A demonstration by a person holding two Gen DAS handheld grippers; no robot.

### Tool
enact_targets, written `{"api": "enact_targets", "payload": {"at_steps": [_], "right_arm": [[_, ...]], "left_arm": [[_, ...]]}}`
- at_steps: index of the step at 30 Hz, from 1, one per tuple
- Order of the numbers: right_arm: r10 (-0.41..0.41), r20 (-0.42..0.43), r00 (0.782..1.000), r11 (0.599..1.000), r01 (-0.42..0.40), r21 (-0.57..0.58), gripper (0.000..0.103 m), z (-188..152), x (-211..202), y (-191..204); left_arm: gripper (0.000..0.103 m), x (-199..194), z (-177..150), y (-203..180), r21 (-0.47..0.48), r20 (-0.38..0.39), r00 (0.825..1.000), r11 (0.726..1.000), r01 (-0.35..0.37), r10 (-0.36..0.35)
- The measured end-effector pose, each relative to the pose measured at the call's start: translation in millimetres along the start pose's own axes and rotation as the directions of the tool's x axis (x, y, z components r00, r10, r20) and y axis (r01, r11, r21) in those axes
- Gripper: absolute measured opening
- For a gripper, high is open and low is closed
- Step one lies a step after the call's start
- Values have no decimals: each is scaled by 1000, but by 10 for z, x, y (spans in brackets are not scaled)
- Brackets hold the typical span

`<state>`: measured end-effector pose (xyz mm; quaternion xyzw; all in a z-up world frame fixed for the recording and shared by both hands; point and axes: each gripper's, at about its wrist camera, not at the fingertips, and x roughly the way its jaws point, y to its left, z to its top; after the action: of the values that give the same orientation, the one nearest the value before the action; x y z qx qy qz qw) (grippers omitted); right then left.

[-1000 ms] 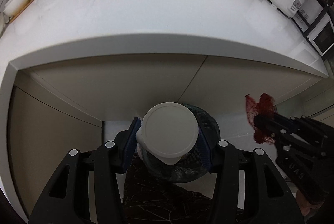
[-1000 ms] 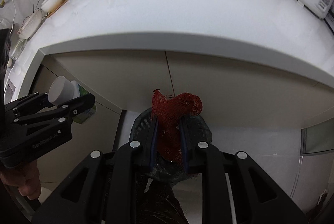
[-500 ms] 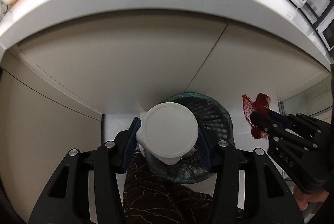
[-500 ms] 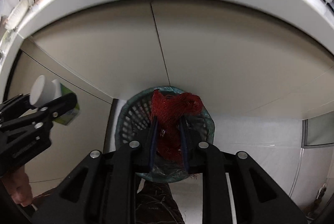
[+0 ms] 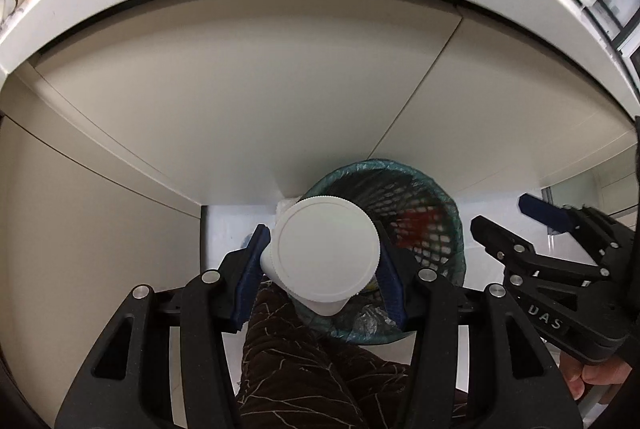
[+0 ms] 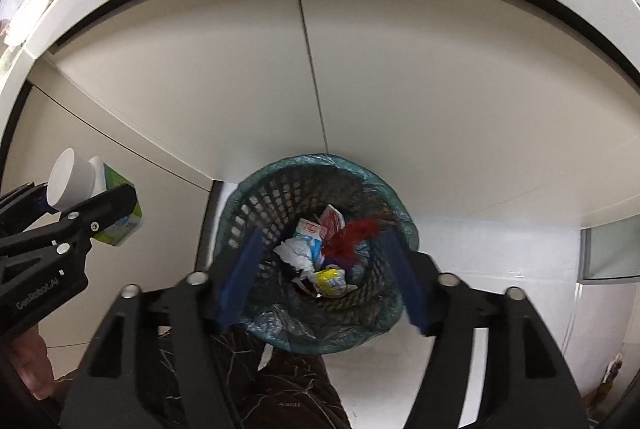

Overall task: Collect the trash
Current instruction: 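Open the right tool over the bin to drop the red mesh bag, then open the left tool over the bin to drop the white pill bottle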

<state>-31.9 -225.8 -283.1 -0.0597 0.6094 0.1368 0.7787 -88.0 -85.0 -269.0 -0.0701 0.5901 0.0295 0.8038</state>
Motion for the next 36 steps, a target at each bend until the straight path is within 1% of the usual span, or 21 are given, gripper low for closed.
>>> {"api": "enact_targets", "payload": {"at_steps": [1,2,4,7,9,15,21,26,28,29,30,31,34,35,36], "right_arm": [[-2,-1,1000,1000,2,2,70,-4,1,16],[-6,5,1000,1000,6,7,72,-9,-8,-3],[-19,10,1000,1000,18,19,83,-51,-25,-15],[-47,31,998,998,45,51,91,-57,-62,-110],[-69,51,996,995,65,76,94,-111,-132,-174],[-115,62,991,985,105,137,95,-179,-193,-452],[-132,69,989,975,117,191,95,-216,-297,-678],[-147,76,986,971,129,204,95,-205,-350,-793],[-144,82,986,970,125,210,95,-179,-398,-807],[-142,85,986,970,121,213,95,-172,-407,-810],[-142,88,986,970,121,212,95,-161,-421,-811],[-143,92,985,970,121,211,95,-150,-444,-818],[-141,101,985,971,118,209,95,-124,-458,-796],[-139,104,985,971,115,209,95,-112,-465,-791],[-141,106,984,971,116,208,95,-101,-487,-783]], "left_arm": [[50,13,-2,-17,2,-3,1000,1000,1,-1],[50,26,-4,-25,5,-4,1000,1000,2,-2],[50,58,8,-44,12,-10,1000,1000,8,-8],[50,128,-6,-63,23,-22,1000,1000,12,-12],[50,173,-10,-105,30,-28,1000,999,15,-14],[50,325,4,-306,70,-48,998,997,30,-27],[50,434,-13,-523,112,-69,996,992,60,-52],[51,512,-39,-697,176,-81,995,982,64,-50],[51,502,-34,-732,188,-72,996,980,61,-48],[54,499,-36,-744,193,-66,997,979,62,-50],[59,471,-29,-737,198,-58,997,978,61,-50],[63,448,-27,-740,200,-48,997,978,62,-54],[69,409,-2,-728,197,-35,998,978,62,-56],[78,377,11,-712,194,-29,998,979,54,-49],[82,358,15,-697,194,-21,999,980,45,-42]]}}
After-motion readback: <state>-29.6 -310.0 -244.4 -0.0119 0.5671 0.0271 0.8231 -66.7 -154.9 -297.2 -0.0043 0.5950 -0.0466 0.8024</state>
